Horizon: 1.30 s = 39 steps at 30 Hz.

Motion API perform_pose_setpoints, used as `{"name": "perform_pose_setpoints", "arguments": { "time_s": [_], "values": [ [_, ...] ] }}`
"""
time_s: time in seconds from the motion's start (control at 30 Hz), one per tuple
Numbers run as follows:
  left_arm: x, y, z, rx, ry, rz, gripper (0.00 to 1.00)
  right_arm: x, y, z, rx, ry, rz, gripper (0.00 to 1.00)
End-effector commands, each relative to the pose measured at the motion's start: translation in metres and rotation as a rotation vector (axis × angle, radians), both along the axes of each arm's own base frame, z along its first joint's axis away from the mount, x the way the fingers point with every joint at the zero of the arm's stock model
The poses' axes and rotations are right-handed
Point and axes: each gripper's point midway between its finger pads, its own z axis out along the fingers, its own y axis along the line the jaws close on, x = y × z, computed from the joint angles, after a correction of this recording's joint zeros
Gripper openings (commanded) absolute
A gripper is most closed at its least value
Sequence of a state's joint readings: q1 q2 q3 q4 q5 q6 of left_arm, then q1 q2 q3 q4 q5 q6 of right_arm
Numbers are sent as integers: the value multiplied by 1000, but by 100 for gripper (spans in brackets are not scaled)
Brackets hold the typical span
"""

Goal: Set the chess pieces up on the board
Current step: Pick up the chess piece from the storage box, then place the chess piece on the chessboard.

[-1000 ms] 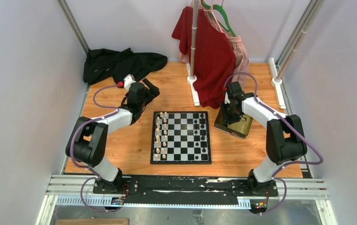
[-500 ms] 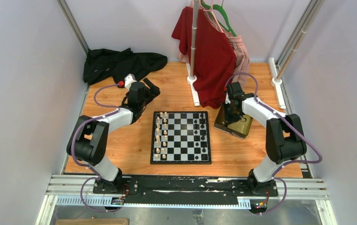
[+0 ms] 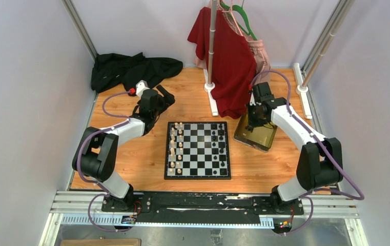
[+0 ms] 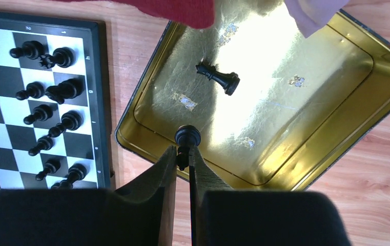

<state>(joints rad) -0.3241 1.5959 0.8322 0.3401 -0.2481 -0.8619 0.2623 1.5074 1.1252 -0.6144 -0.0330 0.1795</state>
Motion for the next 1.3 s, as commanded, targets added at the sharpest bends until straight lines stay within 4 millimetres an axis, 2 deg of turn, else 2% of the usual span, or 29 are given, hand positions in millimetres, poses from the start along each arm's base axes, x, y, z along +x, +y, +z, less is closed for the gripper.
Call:
{"name": "perform_pose_setpoints", "arguments": {
  "time_s": [0.0, 0.23, 0.5, 0.93, 1.13, 1.27],
  "values": [
    [-2, -2, 17, 3, -47, -16, 96, -8, 1, 21, -9, -6, 11, 6],
    [-10, 0, 15, 0, -42, -12, 96, -19, 18, 36, 13, -17, 72, 6],
    [-17, -2, 15, 1, -44, -14, 96, -37, 48, 48, 29, -28, 160, 6],
    [-25, -4, 19, 8, -54, -31, 95, -74, 101, 46, 26, -11, 330, 6],
    [-29, -2, 17, 12, -52, -32, 95, -98, 108, 40, 3, 2, 386, 6],
    [-31, -2, 15, 14, -49, -33, 95, -110, 103, 33, -28, 5, 395, 5]
  ]
}}
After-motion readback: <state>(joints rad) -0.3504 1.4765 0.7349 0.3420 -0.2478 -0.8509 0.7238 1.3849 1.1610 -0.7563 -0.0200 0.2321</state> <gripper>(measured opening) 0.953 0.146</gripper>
